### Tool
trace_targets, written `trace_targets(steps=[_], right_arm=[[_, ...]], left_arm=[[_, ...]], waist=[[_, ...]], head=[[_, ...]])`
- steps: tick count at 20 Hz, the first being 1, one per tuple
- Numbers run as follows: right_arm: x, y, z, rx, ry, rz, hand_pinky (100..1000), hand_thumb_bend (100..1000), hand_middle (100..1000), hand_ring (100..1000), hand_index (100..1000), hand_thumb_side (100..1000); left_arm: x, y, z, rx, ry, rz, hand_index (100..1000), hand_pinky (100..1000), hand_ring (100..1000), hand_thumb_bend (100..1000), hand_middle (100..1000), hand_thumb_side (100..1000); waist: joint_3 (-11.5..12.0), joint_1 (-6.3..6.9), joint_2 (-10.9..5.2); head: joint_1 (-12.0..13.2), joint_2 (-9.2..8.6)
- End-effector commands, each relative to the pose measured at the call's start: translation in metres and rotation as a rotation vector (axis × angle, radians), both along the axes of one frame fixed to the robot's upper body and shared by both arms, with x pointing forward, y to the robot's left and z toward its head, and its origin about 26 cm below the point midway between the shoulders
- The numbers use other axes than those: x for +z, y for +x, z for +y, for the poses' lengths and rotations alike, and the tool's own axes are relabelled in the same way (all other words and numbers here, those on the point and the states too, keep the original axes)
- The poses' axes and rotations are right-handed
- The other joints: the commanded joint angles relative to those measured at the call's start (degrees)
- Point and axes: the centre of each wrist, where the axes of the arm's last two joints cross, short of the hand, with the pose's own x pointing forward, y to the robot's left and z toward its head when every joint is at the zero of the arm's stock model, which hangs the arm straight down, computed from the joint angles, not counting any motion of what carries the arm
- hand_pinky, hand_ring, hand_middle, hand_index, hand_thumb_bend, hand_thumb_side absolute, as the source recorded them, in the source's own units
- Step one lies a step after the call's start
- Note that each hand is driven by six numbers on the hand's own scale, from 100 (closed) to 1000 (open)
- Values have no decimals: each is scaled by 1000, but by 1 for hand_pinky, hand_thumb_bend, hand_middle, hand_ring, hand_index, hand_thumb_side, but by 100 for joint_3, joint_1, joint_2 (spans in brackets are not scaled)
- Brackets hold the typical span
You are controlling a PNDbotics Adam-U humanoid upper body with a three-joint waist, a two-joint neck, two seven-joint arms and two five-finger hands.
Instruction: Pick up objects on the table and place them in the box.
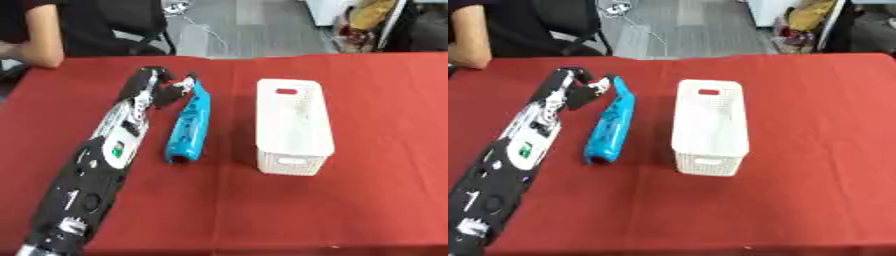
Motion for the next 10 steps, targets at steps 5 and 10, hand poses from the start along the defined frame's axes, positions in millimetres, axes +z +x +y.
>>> trace_targets(steps=[5, 10], right_arm=[[9, -2, 1, 10, -20, -27, 765, 100, 882, 887, 946, 971], [8, -2, 1, 11, -22, -24, 765, 100, 882, 887, 946, 969]], left_arm=[[9, 5, -5, -27, 42, 6, 767, 608, 617, 632, 683, 871], [2, 7, 1, -32, 87, 74, 772, 622, 623, 638, 686, 883]], waist=[[-13, 13, -75], [-20, 35, -102]], head=[[66, -5], [52, -5]])
